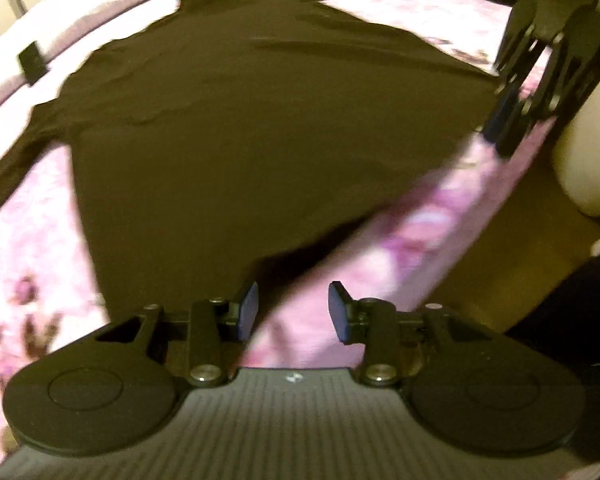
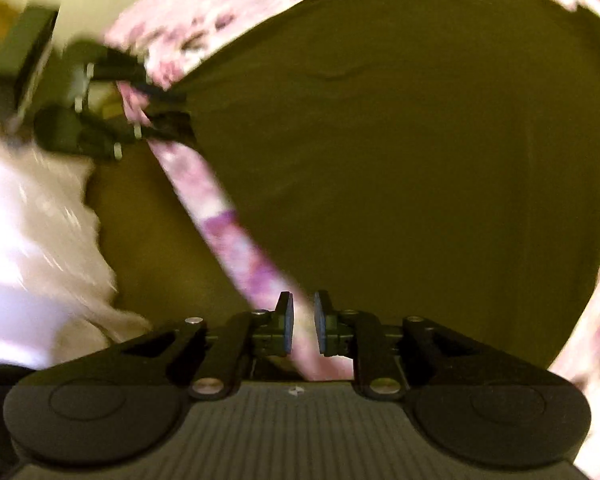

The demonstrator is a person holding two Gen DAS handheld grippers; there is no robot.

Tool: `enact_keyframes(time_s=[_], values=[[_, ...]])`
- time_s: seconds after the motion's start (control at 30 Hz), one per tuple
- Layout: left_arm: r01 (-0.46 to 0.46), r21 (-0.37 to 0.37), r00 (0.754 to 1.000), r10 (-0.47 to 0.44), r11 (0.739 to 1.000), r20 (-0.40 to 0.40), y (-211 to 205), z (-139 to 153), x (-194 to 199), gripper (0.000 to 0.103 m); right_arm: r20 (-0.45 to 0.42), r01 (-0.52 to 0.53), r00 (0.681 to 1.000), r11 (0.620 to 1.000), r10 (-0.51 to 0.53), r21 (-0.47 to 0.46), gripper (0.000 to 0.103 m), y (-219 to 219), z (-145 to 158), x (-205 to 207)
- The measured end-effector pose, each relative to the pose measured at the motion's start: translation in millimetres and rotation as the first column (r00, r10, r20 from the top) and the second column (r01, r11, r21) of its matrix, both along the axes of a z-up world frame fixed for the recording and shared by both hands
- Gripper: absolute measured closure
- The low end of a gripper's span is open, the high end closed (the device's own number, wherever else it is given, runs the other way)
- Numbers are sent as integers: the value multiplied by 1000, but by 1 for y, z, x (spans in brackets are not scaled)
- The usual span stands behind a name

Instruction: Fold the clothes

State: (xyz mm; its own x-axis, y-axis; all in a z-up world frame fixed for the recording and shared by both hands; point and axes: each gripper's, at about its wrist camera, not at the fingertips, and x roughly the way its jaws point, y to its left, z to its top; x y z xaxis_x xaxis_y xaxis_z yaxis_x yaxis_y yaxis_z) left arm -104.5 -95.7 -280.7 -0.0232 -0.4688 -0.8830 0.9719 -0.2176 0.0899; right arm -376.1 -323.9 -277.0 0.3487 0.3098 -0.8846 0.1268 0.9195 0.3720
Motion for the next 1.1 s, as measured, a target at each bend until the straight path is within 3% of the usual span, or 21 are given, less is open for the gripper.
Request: enact_keyframes(time_s=[0.07,0.17,0.23,0.33,0.4,0.57,0.67,0.8,0.87,1.0,1.03,1.1], values=[[30,6,999,-30,1000,-11,-1,-8,-13,69,-7,66,998,996,-65,57,66,3,-13,-7],[68,0,997,-68,998,-20,-11,-19,-27,69,8,172,985,983,-173,60,66,8,-33,-12],[68,-26,997,-69,997,-31,-21,-19,-30,67,70,266,961,964,-267,20,65,3,-29,-16],[9,-59,998,-13,998,-69,-41,-16,-22,65,162,413,899,911,-407,-2,53,-12,-20,-25],[-26,-63,996,21,998,-85,-54,-16,-17,64,182,426,891,904,-416,-21,52,-12,-19,-28],[-73,-55,992,66,996,-110,-80,-20,1,61,233,236,954,954,-190,-186,54,27,-18,-19],[-62,-64,993,55,996,-101,-81,-17,3,60,218,82,976,944,-11,-318,57,55,-21,-7],[-48,-74,996,42,996,-79,-76,-13,6,57,164,-88,967,862,194,-500,61,80,-32,11],[-52,-73,996,47,996,-75,-71,-12,7,55,111,-177,951,800,290,-573,67,89,-42,19],[-54,-73,997,49,996,-67,-58,-10,6,53,9,-315,904,678,428,-665,69,100,-58,29],[-50,-74,997,46,996,-64,-53,-8,4,53,-3,-333,895,664,447,-670,69,100,-60,30],[-44,-75,998,39,996,-57,-45,-6,2,53,-13,-355,883,650,470,-672,81,100,-63,32]])
